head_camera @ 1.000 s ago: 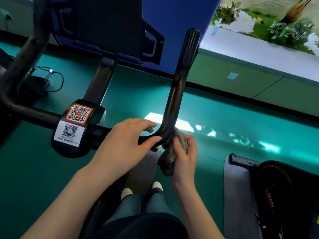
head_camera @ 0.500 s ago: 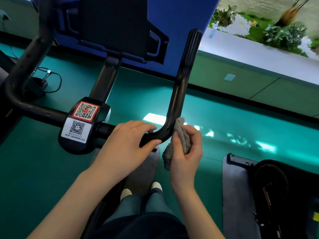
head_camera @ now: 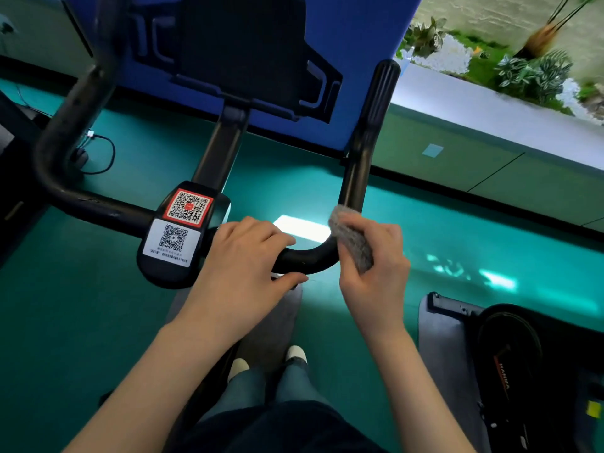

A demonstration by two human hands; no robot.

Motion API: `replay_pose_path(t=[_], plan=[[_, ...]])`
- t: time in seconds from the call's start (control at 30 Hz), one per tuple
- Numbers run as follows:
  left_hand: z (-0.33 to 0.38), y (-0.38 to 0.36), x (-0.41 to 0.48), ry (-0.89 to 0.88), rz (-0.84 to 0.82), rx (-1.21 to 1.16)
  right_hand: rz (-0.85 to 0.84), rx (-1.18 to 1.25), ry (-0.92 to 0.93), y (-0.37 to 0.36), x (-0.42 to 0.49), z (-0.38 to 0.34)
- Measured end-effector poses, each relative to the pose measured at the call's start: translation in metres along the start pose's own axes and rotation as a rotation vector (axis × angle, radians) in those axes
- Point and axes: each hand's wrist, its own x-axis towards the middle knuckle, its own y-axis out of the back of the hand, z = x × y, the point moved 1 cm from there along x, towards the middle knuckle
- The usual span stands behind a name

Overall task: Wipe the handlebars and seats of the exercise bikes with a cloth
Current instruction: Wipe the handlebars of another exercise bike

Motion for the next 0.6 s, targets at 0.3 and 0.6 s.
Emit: replay_pose_path(t=[0.3,0.6], plan=[[-0.017,0.010,-0.001,0.009,0.023,0.012,-0.068,-0.025,-0.062,0.005,-0.004,-0.014],[-0.026,0.010,-0.001,-0.041,0.029,-0.022,-0.364,-0.212,-0.036,0.012,0.052,-0.019]])
